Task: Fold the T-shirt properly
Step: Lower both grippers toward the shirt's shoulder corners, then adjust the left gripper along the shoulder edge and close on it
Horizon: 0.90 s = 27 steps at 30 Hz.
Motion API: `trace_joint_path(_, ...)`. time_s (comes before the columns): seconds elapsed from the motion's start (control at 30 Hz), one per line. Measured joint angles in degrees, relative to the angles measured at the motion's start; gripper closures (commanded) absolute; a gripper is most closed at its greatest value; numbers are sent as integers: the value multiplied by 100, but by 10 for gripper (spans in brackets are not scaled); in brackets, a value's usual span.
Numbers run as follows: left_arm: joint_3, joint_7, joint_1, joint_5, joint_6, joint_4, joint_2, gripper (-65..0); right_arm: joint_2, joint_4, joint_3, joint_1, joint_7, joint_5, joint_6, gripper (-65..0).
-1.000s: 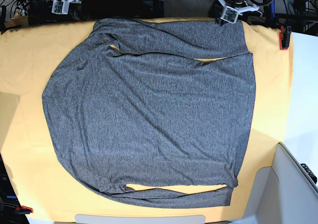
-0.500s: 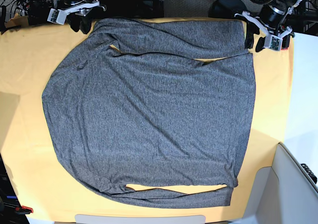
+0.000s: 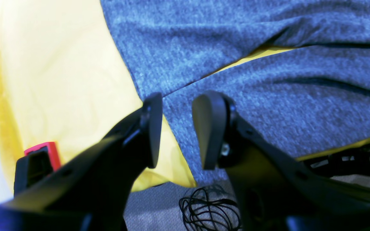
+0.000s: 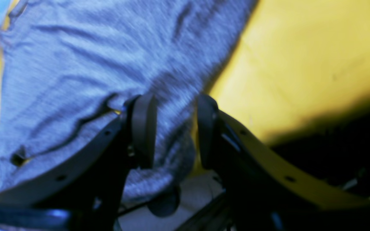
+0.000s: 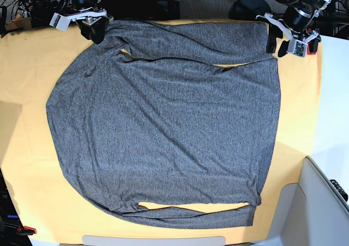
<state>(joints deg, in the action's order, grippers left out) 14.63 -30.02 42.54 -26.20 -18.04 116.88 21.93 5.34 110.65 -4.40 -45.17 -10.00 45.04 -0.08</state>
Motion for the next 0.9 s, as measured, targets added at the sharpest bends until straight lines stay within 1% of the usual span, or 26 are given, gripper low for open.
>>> trace_joint_path(0.07, 0, 2, 2, 0, 0, 0, 0, -197, 0, -240, -15, 46, -2, 7, -44, -220)
trace_joint_path(0.13, 0, 0, 2, 0, 0, 0, 0, -197, 2, -439, -24, 42, 177, 0, 46, -220)
trace_joint_path(0.23, 0, -2, 2, 0, 0, -2, -2, -197, -186, -586, -55, 155, 310, 0, 96, -220)
trace_joint_path(0.27, 0, 0, 0, 0, 0, -2, 0, -197, -203, -603, -17, 188, 321, -2, 96, -220)
trace_joint_path(0.53, 0, 0, 0, 0, 0, -2, 0, -198, -175, -614, 284, 199, 385, -2, 116, -220)
trace_joint_path(0.67, 205, 2, 0, -2, 0, -2, -39, -198, -175, -610, 439, 179, 402, -2, 120, -220)
trace_joint_path(0.8, 566, -2, 2, -2, 0, -2, -260, -198, -179, -603, 442, 138, 400, -2, 138, -219)
trace_joint_path(0.9, 688, -378, -15, -17, -2, -2, -310, -199, -155, -603, 450, 129, 380, -2, 146, -217)
